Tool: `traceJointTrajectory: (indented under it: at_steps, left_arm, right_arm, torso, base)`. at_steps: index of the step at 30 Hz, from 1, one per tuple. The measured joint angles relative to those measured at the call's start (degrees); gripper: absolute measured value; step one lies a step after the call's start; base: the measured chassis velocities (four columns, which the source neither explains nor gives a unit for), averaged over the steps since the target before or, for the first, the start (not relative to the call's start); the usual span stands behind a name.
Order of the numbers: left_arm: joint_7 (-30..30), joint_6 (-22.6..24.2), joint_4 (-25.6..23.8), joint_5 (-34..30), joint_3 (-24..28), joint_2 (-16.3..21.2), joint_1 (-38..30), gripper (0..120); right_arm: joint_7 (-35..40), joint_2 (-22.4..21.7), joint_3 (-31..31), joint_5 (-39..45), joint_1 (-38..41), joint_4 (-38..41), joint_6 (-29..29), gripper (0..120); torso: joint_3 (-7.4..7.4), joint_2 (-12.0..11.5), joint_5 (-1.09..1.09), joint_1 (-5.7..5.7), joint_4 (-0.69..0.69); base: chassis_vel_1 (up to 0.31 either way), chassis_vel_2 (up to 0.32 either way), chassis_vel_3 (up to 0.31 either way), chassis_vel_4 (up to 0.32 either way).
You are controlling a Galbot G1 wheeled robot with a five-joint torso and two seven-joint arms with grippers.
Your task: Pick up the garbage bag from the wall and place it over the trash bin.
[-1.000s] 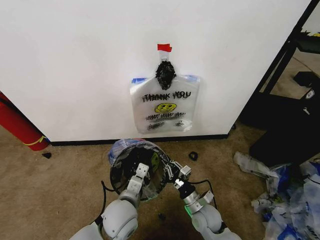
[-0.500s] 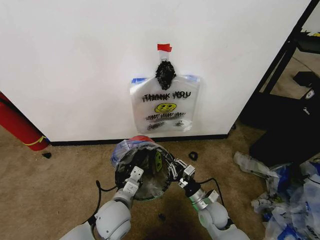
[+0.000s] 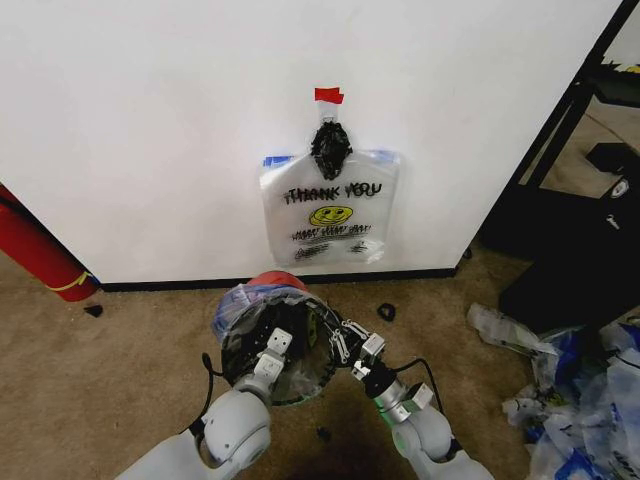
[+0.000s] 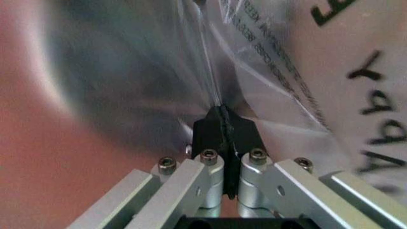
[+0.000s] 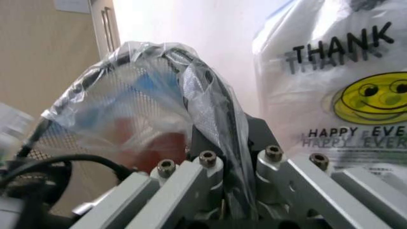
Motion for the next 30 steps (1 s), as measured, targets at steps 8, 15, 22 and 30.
traceJointTrajectory:
  at_steps: [8, 15, 22, 30]
  left_arm:
    - [0.1, -1.2, 1.6, 2.3, -0.1, 0.0, -0.7, 0]
    - [1.7, -3.2, -3.1, 6.0, -0.7, 2.0, 2.1, 0]
    - [5.4, -2.1, -9.0, 2.1, -0.2, 4.7, 3.5, 0]
    - [6.1, 2.8, -11.3, -6.1, 0.1, 5.5, 2.2, 0]
  right_arm:
    - [-0.2, 0.3, -0.7, 0.3, -0.4, 0.5, 0.0, 2]
    - [-0.3, 0.3, -0.4, 0.3, -0.4, 0.0, 0.0, 2]
    - [-0.7, 0.6, 0.0, -0.8, 0.0, -0.6, 0.4, 2]
    - [-2.2, 0.3, 1.0, -2.8, 0.3, -1.0, 1.2, 2]
  torso:
    - [0.00, 0.0, 0.00, 0.00, 0.00]
    - [0.00, 0.0, 0.00, 0.00, 0.01]
    - [0.00, 0.0, 0.01, 0.00, 0.00]
    - [0.00, 0.0, 0.00, 0.00, 0.00]
  base:
    - [0.000, 0.000, 0.000, 0.000]
    - [0.000, 0.000, 0.000, 0.000]
    - [0.000, 0.000, 0.000, 0.000]
    - [0.000, 0.000, 0.000, 0.000]
